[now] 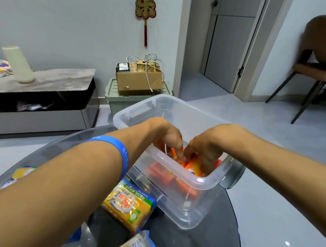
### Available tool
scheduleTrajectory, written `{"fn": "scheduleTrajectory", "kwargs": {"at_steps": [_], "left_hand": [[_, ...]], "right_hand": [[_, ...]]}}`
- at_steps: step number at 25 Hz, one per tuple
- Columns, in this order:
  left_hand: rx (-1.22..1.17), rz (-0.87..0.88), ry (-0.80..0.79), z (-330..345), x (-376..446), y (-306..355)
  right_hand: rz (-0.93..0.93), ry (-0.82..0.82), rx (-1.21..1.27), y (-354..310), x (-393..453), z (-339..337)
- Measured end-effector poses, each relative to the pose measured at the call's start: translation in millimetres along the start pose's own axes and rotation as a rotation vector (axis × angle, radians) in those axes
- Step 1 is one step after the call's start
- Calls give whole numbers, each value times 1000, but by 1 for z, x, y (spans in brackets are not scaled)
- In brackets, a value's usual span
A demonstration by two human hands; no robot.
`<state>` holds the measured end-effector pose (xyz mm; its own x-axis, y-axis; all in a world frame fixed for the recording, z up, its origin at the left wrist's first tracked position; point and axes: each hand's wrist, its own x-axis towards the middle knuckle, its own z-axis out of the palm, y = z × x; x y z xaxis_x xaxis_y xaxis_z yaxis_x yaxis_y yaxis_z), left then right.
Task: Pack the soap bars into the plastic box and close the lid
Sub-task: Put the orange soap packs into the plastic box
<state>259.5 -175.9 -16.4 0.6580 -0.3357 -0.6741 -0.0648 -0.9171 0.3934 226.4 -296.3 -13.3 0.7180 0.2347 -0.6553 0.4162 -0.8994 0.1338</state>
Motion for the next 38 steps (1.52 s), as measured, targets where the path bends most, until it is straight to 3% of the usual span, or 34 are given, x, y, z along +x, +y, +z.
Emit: {"fn": "scheduleTrajectory", "kwargs": {"at_steps": [2, 4, 7, 10, 13, 16, 18, 21, 23, 27, 31, 34, 38], "left_hand": [[-31, 48, 114, -1, -8, 1], [-106, 194, 370, -8, -27, -1], [-285, 439, 746, -21, -87, -16], [-314, 487, 910, -9, -154, -67], [-181, 379, 855, 30, -207, -136], [211, 183, 626, 81, -234, -189], [460, 23, 471, 112, -243, -217], [572, -108, 300, 140, -247, -246], [567, -94, 331, 147, -245, -253], [566, -146, 475, 159, -237, -258], [514, -222, 471, 168, -244, -255], [300, -247, 521, 149, -271, -243], [75, -117, 814, 68, -290, -189]], "right_hand": [[25, 46, 15, -4, -18, -6], [12, 140, 91, -9, -45, -10], [-80, 439, 238, -17, -79, -14], [-211, 715, 344, -47, -110, -10], [-311, 826, 372, -105, -133, 2], [-343, 870, 362, -169, -141, 25], [-343, 803, 317, -215, -139, 53], [-312, 646, 176, -280, -131, 105], [-256, 568, 87, -309, -127, 126], [-148, 614, 56, -331, -117, 133], [-217, 584, 301, -322, -128, 129], [-299, 636, 481, -281, -156, 102], [-277, 837, 544, -179, -195, 27]]}}
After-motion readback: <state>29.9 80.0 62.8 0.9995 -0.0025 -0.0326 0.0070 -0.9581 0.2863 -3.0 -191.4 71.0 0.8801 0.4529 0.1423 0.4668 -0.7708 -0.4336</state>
